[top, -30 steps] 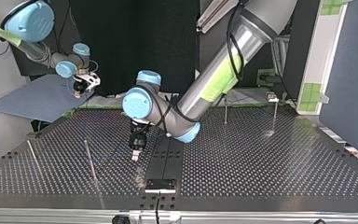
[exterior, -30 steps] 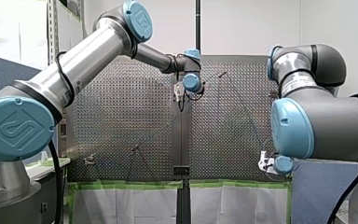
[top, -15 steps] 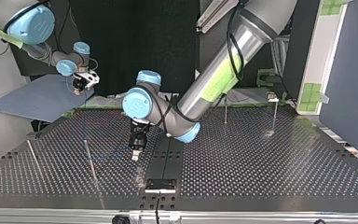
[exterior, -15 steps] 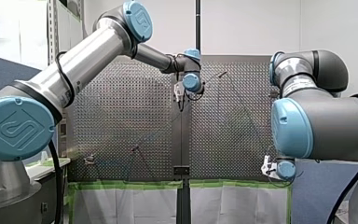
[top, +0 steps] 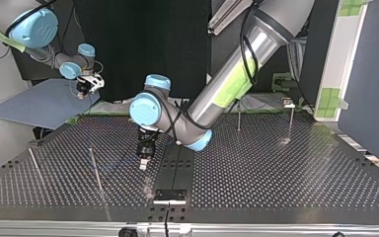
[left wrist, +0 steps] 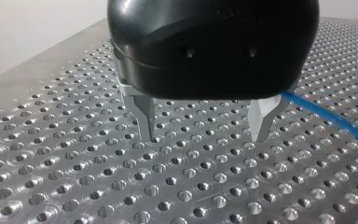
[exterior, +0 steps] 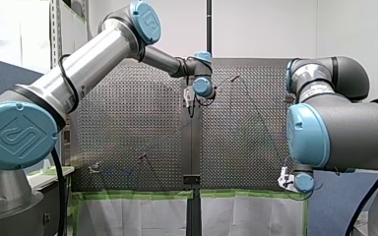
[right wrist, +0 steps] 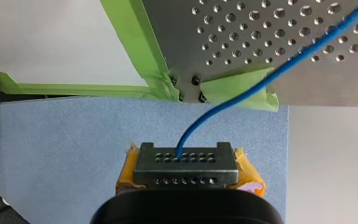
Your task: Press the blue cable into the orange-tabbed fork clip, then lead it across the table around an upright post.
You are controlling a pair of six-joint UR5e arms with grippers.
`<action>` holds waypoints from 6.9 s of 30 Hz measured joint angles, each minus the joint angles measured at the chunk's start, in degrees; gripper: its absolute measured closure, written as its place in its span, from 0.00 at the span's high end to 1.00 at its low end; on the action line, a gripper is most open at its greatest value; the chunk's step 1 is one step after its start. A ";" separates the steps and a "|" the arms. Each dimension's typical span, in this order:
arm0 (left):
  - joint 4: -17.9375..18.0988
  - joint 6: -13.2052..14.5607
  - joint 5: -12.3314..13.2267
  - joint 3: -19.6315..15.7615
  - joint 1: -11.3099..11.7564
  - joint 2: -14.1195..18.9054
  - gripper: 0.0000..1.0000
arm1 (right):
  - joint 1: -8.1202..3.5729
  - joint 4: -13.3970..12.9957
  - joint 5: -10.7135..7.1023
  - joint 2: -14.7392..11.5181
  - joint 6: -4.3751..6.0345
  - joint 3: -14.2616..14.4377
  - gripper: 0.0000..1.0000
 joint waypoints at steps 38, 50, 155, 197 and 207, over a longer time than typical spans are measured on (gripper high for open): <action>-4.63 -2.94 -0.10 -0.33 0.74 0.12 1.00 | 0.07 -0.23 -0.46 0.12 0.00 -0.02 0.00; -1.94 -8.97 3.95 -5.44 1.47 4.81 1.00 | 0.27 -0.08 -0.66 0.12 0.00 -0.53 0.00; -19.04 1.89 17.92 7.47 -5.46 8.03 1.00 | 0.58 0.42 -0.84 0.15 0.44 -1.01 0.00; -21.56 3.34 14.18 4.21 -5.57 8.00 1.00 | 0.45 0.42 -1.23 0.19 1.14 -1.01 0.00; -22.99 3.94 9.57 4.18 -5.79 8.05 1.00 | 0.50 0.42 -1.28 0.15 1.14 -1.00 0.00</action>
